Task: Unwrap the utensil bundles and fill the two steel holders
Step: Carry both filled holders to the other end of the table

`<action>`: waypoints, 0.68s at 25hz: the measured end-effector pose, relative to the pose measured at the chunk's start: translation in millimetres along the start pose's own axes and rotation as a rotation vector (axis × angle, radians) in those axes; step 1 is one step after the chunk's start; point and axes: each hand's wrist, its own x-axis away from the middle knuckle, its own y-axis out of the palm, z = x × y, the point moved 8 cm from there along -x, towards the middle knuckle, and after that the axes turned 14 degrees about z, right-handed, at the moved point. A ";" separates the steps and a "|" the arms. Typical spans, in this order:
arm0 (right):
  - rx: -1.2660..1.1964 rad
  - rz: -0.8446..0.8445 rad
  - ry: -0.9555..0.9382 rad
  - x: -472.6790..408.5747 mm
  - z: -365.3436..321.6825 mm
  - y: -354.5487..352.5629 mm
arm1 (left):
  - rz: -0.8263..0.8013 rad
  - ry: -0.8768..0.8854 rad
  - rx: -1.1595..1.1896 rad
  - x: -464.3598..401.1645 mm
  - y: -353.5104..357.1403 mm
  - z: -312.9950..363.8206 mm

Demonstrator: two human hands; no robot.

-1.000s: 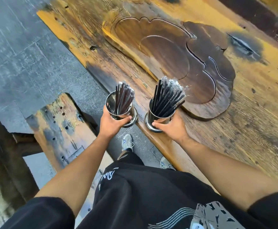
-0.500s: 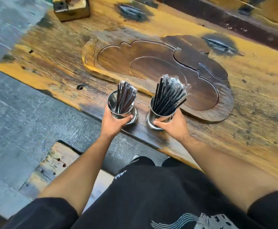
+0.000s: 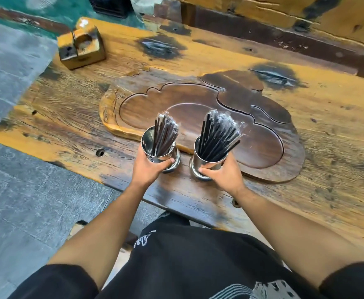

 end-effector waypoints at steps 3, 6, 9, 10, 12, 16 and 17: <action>0.020 0.022 0.036 -12.7 -5.6 4.6 | -0.038 0.008 0.011 -30.0 4.9 3.0; 0.062 0.075 0.073 -26.9 -13.6 14.9 | -0.122 0.051 -0.013 -69.0 16.2 8.6; 0.036 0.187 0.125 -40.6 -24.8 22.7 | -0.212 0.060 -0.008 -106.4 27.1 12.5; 0.022 0.215 0.145 -44.7 -27.9 25.5 | -0.235 0.070 -0.008 -116.9 30.3 13.3; -0.009 0.257 0.187 -52.7 -28.0 29.0 | -0.264 0.065 0.011 -131.9 36.7 14.4; -0.005 0.369 0.231 -73.6 -18.3 26.6 | -0.307 0.103 -0.005 -164.1 56.9 21.0; -0.002 0.371 0.239 -80.2 -12.0 26.2 | -0.316 0.116 -0.009 -170.2 64.0 22.5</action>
